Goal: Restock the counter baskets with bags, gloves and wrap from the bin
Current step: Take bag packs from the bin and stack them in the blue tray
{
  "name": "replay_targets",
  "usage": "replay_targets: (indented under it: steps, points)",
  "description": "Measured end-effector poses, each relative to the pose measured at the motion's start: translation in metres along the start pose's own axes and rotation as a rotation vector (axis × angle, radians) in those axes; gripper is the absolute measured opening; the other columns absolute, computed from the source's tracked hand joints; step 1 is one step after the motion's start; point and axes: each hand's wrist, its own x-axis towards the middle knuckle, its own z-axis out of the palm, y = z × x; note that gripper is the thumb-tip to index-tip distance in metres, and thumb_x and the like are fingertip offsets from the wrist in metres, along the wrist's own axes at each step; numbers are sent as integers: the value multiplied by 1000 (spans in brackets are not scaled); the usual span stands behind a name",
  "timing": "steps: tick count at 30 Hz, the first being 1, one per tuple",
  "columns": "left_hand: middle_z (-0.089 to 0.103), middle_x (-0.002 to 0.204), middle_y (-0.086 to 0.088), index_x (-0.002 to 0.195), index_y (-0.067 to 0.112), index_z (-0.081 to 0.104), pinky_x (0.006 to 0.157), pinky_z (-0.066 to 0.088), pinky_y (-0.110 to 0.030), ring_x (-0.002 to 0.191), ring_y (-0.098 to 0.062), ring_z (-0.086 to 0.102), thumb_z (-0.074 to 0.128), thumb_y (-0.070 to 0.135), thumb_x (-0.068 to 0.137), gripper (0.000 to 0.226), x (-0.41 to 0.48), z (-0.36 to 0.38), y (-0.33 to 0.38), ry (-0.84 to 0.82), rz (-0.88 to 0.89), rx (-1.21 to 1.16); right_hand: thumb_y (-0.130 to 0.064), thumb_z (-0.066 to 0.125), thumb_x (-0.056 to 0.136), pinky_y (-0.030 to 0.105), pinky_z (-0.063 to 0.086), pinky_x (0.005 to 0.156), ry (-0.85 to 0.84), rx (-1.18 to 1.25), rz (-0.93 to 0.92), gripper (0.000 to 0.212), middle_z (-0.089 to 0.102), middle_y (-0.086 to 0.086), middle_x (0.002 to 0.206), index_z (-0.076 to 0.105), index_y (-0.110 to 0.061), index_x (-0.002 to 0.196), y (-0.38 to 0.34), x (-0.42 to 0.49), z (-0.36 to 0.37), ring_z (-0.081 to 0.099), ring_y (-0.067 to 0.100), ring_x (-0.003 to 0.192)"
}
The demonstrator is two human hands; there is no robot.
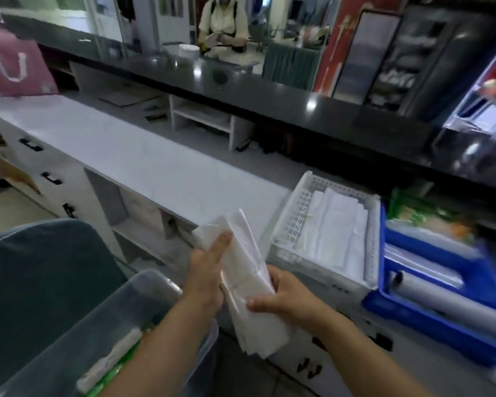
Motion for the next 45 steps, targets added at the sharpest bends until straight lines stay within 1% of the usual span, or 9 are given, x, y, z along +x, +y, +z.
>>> replay_targets:
  steps: [6,14,17,22,28,31,37,41,45]
  points:
    - [74,83,-9,95,16,70,61,57,-41,76,-30,72,87,42,44,60,-23,138,-63,-159,-32,-3,-33,84,60,44,52,92,243,43,47,68,65,-3,113,53,-33,120,40,-77,-98,62,16,105]
    - [70,62,6,78,18,66,48,53,-25,59,-9,67,68,42,79,24,-44,304,-142,-352,13,115,-39,79,58,27,54,75,470,-66,101,44,69,-12,95,60,-43,96,97,-177,-254,64,5,89]
    - [71,64,6,79,19,64,55,52,-26,62,-8,66,58,31,89,17,-35,340,-151,-375,39,213,-37,78,57,25,50,72,489,-144,149,42,67,-12,94,59,-40,95,109,-201,-296,62,4,88]
    - [69,83,-8,83,13,62,69,52,-30,81,-24,64,55,15,88,9,-5,370,-172,-481,128,519,-28,79,60,24,52,71,548,-178,224,38,67,-8,92,60,-34,93,124,-222,-353,63,7,86]
    - [65,97,11,99,23,69,77,47,-28,91,-12,60,50,25,91,21,46,396,-221,-898,399,1441,-27,77,67,31,52,75,750,-317,332,44,62,-10,94,51,-40,98,133,-221,-406,60,12,89]
    - [66,110,0,103,17,67,79,52,-36,97,-22,61,44,21,91,26,66,406,-241,-1099,572,1777,-31,75,68,36,55,78,789,-455,417,41,63,-10,94,52,-39,102,134,-211,-420,60,12,87]
    - [52,132,-3,121,17,55,89,48,-38,112,-25,55,51,10,86,37,99,405,-267,-1358,711,1825,-34,73,71,33,54,74,841,-500,503,36,63,-11,91,55,-37,102,139,-185,-436,61,9,84]
    - [48,136,-5,131,18,45,93,46,-39,116,-28,52,53,1,82,53,109,408,-280,-1342,729,1896,-34,73,72,23,49,63,865,-500,514,33,60,-15,81,47,-46,90,144,-180,-441,59,3,76]
    - [54,117,-10,117,12,50,74,48,-40,97,-30,59,54,0,81,38,108,418,-287,-1221,679,1964,-36,71,72,16,41,55,873,-550,536,32,58,-15,76,43,-49,79,146,-179,-448,58,1,70]
